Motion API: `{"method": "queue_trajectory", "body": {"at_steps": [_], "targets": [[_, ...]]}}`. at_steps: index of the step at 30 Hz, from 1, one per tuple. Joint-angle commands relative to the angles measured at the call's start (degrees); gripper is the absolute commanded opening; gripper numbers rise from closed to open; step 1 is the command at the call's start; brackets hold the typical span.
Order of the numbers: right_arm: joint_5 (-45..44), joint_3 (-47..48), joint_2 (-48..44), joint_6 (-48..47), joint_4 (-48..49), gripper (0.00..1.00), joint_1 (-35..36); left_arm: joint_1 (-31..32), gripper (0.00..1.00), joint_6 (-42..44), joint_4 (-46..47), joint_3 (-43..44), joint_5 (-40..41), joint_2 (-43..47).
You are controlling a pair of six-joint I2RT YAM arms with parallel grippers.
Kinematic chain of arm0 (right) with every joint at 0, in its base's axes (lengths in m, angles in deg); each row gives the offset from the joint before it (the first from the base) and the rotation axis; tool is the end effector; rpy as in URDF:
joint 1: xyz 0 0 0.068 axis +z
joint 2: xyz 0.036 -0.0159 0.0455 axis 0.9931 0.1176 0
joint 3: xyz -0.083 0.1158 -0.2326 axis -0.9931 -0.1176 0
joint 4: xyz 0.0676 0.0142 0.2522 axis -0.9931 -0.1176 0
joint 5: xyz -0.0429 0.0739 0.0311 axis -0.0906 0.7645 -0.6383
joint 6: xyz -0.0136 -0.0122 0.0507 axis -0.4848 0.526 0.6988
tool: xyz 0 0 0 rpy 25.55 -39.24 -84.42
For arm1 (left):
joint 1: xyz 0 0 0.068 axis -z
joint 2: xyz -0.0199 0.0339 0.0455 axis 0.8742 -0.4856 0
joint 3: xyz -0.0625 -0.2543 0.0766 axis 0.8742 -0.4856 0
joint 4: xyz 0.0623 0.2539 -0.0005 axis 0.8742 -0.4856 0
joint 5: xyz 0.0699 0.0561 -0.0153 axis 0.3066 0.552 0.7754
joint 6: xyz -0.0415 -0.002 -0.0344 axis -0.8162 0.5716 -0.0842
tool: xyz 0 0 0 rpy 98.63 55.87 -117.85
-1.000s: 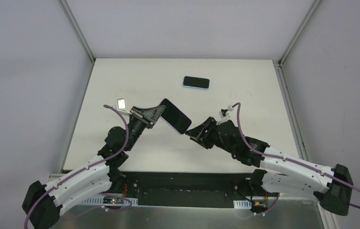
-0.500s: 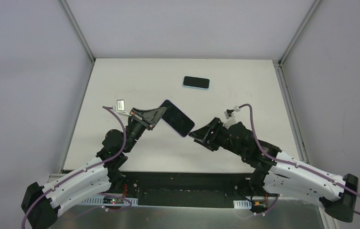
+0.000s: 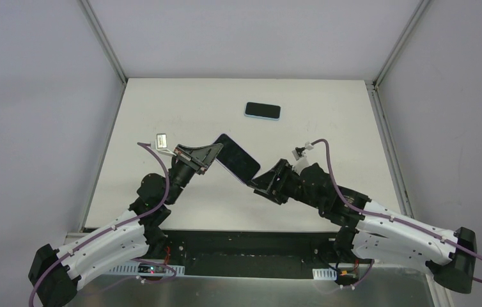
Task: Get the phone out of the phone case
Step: Remove the phone case from the phone.
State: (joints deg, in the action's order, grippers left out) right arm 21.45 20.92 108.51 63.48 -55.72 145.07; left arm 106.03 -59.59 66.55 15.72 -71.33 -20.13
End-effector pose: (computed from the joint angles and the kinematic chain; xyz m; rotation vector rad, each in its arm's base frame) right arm 0.0950 0.1729 0.2966 0.0598 2.0761 1.4152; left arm 0.1184 -0.1091 0.2951 -0.4129 1.2651 -1.5539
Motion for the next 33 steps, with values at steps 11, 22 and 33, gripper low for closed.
{"method": "queue_trajectory", "body": {"at_steps": [11,22,33], "targets": [[1.02,1.22,-1.06,1.07,2.52,0.54,0.34,0.61,0.00,0.83,7.26,3.08,1.27,1.14],[0.30,-0.21,-2.19,1.80,2.40,0.51,0.83,0.62,0.00,1.90,7.09,2.93,2.62,1.23],[-1.79,-0.56,-0.59,2.43,3.42,0.42,0.93,0.62,0.00,1.27,7.08,2.75,2.31,1.55]]}}
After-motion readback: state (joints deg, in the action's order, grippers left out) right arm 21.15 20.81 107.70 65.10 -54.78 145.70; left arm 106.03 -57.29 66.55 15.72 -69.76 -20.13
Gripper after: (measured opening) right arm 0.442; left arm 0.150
